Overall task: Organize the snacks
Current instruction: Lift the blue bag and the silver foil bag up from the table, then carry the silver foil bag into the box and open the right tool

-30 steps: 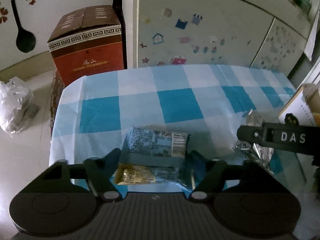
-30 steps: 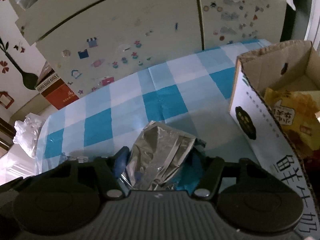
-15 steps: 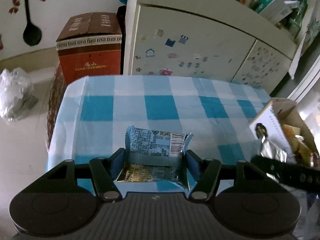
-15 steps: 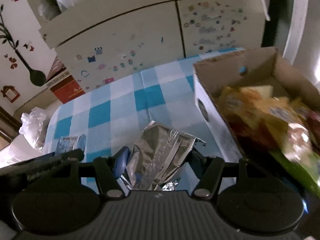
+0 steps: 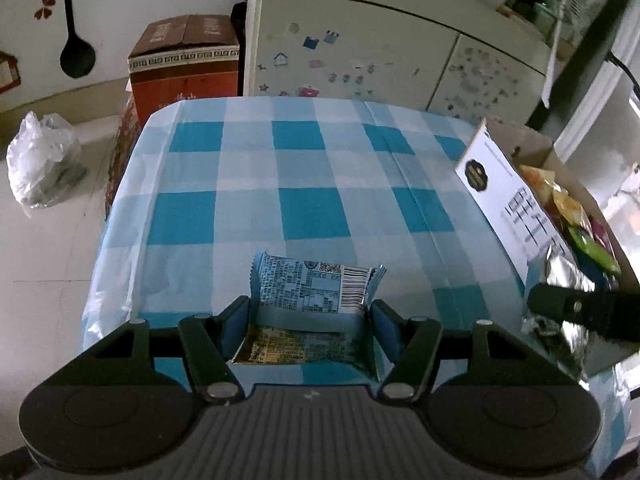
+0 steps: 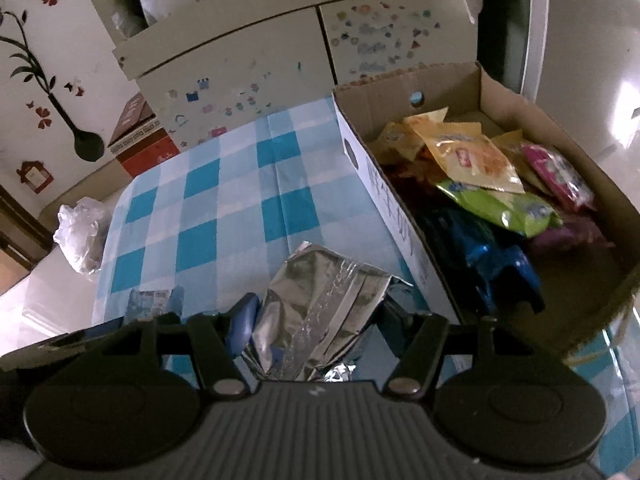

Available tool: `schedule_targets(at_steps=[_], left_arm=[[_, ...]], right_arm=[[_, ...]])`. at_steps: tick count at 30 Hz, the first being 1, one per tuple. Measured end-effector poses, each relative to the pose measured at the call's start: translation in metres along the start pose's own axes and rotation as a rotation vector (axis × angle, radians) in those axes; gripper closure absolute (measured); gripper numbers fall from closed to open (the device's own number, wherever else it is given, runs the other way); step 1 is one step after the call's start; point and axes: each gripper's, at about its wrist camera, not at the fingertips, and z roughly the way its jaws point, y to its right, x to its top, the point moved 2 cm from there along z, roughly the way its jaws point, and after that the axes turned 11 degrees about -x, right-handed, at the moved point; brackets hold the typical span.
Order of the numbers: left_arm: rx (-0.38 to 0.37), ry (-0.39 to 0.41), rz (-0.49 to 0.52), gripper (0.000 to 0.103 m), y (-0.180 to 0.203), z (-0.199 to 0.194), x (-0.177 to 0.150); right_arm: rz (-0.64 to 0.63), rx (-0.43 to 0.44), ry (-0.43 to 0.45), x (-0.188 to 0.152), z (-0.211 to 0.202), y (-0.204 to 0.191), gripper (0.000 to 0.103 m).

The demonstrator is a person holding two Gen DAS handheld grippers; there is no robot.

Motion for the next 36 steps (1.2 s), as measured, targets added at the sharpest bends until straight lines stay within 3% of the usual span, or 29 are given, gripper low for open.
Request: schedule_targets(at_steps=[18, 26, 36], left_arm=[[0.099, 0.005, 0.053, 0.033, 0.007, -0.019, -0.020], [0.091, 0.020, 0.081, 0.033, 0.022, -0.026, -0.012], [0.014, 0.049, 0.082, 0.033, 0.063, -0.018, 0.014]], right_arm=[[0.055, 0.077, 0.065, 0.005, -0.032, 0.035, 0.039], [0.030, 0.068, 0.137, 0.040, -0.055, 0.065, 0.038], [0.189, 0.036, 0.182, 0.082, -0.059, 0.140, 0.038]])
